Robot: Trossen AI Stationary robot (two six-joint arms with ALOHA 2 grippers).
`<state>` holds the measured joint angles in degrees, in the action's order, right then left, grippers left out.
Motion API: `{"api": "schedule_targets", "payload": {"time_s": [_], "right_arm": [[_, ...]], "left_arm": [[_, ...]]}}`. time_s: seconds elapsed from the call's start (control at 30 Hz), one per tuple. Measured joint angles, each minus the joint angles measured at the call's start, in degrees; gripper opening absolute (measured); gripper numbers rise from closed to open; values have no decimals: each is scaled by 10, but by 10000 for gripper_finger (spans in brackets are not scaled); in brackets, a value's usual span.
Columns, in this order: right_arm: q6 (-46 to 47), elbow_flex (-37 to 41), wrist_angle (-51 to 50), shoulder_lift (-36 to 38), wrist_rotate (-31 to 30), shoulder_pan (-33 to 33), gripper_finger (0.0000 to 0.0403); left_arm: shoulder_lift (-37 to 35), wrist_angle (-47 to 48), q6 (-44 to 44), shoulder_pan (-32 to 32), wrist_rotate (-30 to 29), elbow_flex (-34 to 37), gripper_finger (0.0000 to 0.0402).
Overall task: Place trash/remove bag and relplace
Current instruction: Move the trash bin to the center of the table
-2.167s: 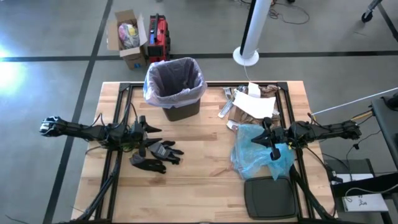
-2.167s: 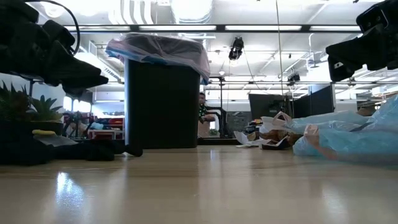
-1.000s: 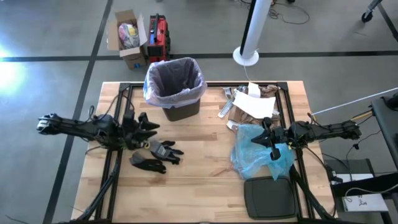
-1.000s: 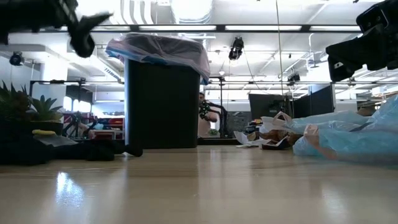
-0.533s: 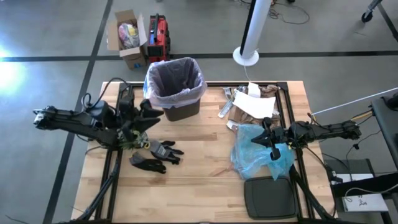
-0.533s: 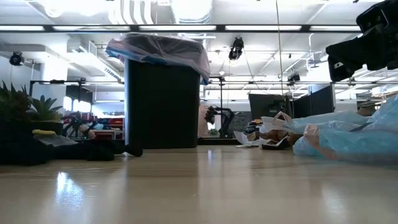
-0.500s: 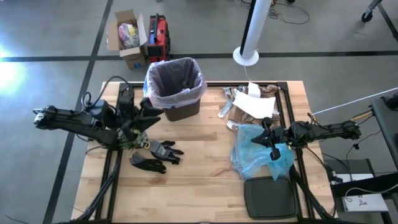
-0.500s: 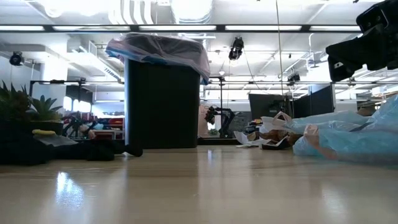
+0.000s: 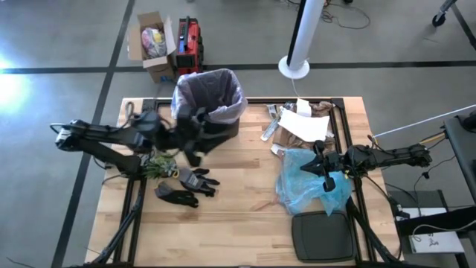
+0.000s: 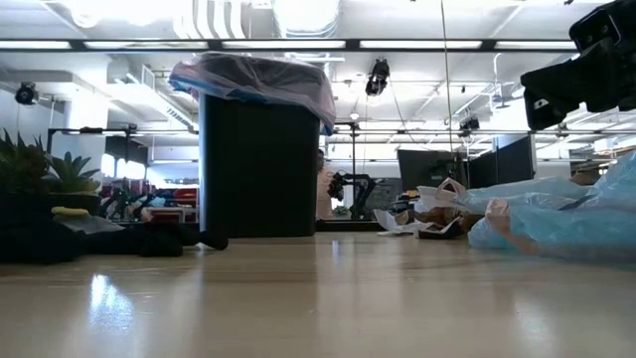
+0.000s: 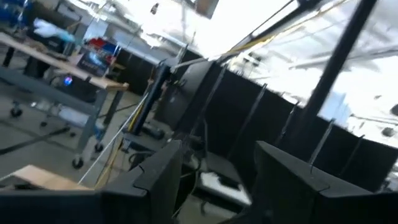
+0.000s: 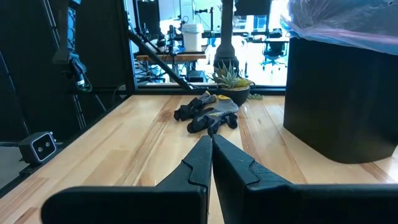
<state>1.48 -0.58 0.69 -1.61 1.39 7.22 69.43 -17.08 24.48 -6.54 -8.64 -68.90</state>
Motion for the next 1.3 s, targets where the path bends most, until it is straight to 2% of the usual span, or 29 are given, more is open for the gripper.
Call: {"api": "schedule_targets", "payload": {"time_s": [0.3,0.47,0.53,0.63,0.67,0.77,0.83,1.0,1.13,1.3], "right_arm": [[0,0,0,0,0,0,0],[0,0,0,0,0,0,0],[0,0,0,0,0,0,0],[0,0,0,0,0,0,0],[0,0,0,0,0,0,0],[0,0,0,0,0,0,0],[0,0,0,0,0,0,0],[0,0,0,0,0,0,0],[0,0,0,0,0,0,0],[0,0,0,0,0,0,0]], "left_arm": [[102,163,-187,4,-8,-185,188],[129,212,-173,6,-79,-249,188],[141,215,-165,10,-90,-261,188],[161,249,-225,22,-94,-291,188],[166,274,-241,25,-119,-307,188],[170,383,-244,32,-261,-354,186],[163,471,-246,41,-296,-376,181],[145,627,-194,61,-252,-383,160],[126,710,-172,92,-238,-383,166],[119,762,-150,152,-130,-383,201]]}}
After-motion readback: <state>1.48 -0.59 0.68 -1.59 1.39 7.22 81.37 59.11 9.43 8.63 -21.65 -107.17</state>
